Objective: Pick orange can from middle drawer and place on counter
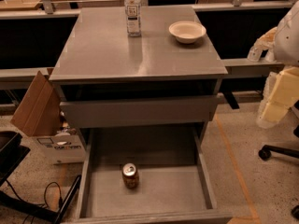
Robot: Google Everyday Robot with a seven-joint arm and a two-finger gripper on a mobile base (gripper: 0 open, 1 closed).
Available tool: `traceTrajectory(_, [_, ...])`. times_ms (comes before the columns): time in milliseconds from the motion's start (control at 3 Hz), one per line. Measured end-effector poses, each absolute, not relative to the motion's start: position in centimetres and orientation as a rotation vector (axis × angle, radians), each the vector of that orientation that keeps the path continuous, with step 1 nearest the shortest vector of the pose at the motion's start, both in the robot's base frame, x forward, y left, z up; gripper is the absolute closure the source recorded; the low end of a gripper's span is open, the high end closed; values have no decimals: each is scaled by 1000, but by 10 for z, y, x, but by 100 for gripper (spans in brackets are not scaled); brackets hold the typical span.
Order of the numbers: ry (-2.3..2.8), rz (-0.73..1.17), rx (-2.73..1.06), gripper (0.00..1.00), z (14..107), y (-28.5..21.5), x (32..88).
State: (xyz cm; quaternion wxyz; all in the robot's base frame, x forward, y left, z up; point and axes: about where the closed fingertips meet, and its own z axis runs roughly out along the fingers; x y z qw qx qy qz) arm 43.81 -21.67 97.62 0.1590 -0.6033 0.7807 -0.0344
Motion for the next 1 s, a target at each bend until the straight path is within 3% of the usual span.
traceTrajectory(667, [2186,-20,-1680,0,961,-214,438])
traceTrajectory(1000, [2092,199,-1626,0,888,-210,436])
